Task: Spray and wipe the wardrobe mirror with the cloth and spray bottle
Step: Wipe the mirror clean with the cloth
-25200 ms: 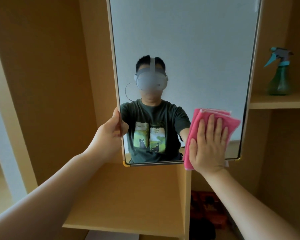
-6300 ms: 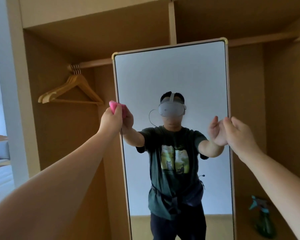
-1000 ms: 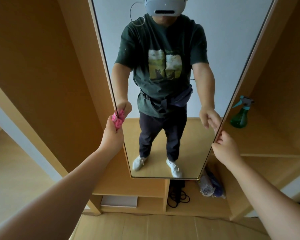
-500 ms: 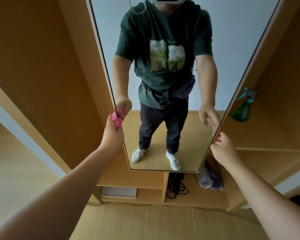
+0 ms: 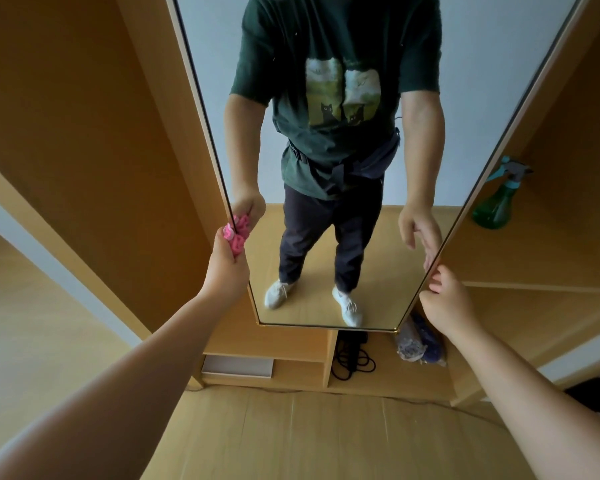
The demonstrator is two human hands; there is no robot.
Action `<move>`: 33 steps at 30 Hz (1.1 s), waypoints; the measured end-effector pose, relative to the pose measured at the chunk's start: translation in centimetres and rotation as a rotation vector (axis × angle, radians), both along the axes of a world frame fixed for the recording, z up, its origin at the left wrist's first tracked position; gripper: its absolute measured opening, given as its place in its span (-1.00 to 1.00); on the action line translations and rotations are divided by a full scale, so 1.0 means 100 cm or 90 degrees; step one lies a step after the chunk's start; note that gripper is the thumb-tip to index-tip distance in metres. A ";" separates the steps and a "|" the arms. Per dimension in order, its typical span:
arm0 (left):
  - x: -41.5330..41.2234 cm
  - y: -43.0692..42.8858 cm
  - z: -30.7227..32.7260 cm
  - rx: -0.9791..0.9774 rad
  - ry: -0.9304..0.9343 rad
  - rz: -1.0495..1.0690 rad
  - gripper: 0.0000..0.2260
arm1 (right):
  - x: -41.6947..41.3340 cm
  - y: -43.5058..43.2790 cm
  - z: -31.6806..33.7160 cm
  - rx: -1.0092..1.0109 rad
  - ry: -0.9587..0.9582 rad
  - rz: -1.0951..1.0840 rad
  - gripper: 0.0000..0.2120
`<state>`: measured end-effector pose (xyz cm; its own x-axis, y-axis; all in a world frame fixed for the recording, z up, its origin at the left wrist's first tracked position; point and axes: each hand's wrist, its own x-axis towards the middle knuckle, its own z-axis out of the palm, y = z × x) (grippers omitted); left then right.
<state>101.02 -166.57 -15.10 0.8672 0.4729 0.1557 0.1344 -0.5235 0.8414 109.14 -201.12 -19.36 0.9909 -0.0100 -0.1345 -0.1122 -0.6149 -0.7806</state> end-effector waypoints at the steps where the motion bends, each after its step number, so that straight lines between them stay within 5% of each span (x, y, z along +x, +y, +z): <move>1: 0.000 0.000 -0.003 -0.001 0.004 0.001 -0.61 | 0.000 0.000 -0.002 -0.002 0.001 -0.001 -0.37; 33: 0.006 0.003 -0.100 -0.039 0.080 0.036 -0.59 | 0.015 -0.005 -0.101 -0.015 0.102 -0.018 -0.49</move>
